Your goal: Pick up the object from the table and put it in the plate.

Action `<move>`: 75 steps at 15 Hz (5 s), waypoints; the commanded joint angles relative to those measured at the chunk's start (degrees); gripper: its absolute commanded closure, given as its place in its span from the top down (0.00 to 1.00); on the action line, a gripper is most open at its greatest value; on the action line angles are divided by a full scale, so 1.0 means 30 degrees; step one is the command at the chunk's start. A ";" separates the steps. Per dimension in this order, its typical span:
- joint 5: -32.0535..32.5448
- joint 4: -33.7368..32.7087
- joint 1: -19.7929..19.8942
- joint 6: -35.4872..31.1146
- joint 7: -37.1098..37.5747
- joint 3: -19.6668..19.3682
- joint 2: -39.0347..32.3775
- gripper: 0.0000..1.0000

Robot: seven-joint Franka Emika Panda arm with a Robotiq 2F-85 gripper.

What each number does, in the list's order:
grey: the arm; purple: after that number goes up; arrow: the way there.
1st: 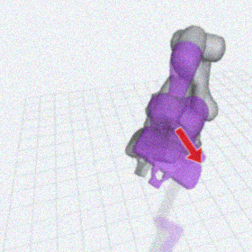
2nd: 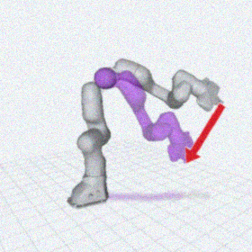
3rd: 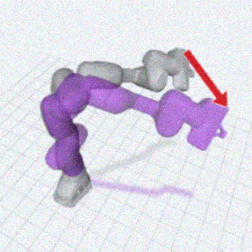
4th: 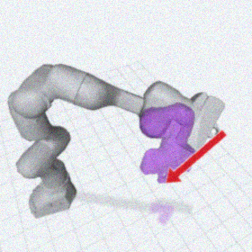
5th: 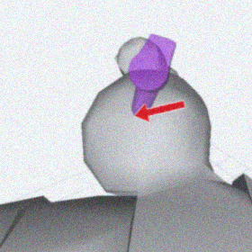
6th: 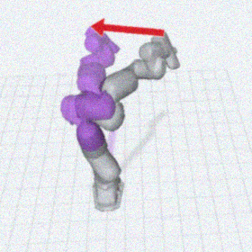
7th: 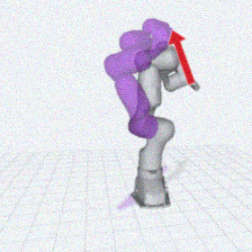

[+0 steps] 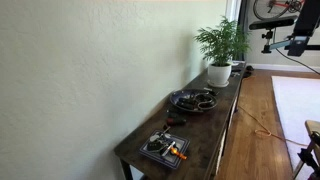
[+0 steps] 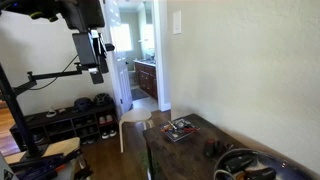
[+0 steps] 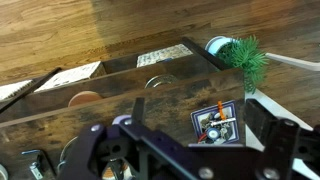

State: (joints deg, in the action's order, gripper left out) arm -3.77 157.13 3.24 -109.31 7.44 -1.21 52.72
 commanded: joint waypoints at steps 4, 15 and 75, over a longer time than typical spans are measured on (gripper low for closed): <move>-0.0086 -0.0044 0.0124 0.0053 -0.0088 0.0095 -0.0015 1.00; 0.0389 -0.0961 -0.0042 -0.2061 -0.0640 0.0409 -0.3511 1.00; 0.3397 -1.4605 -0.0230 -0.9319 -0.6649 0.0165 -2.5332 1.00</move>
State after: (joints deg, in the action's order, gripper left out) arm 5.28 115.24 2.41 -136.21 -11.02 -0.79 -20.47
